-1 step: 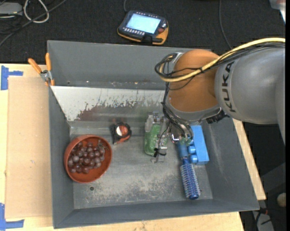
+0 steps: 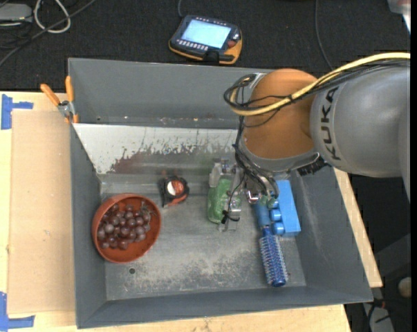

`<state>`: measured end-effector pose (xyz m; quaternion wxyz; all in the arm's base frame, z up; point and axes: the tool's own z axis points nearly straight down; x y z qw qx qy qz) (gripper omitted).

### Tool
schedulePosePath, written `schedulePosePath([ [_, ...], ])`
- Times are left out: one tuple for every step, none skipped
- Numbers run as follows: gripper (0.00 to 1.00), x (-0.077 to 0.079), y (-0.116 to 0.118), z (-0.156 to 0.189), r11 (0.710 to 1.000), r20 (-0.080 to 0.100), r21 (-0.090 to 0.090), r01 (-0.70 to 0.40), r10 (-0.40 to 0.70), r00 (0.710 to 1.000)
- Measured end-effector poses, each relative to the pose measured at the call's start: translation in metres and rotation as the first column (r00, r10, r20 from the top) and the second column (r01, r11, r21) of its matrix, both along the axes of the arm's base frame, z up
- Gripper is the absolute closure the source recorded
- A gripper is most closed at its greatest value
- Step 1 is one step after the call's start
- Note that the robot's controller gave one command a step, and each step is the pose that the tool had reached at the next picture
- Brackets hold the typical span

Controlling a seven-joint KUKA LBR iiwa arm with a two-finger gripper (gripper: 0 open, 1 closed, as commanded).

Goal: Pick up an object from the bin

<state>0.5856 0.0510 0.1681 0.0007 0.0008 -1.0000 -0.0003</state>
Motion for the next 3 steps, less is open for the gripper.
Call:
schedulePosePath([
  [0.0,0.024,-0.045,-0.095,0.969,-0.003,0.001,-0.246,0.246,0.969],
  [0.0,0.029,-0.049,-0.106,0.948,0.005,0.001,-0.319,0.319,0.948],
  [0.0,0.032,-0.062,-0.099,0.879,-0.003,0.004,-0.476,0.476,0.879],
])
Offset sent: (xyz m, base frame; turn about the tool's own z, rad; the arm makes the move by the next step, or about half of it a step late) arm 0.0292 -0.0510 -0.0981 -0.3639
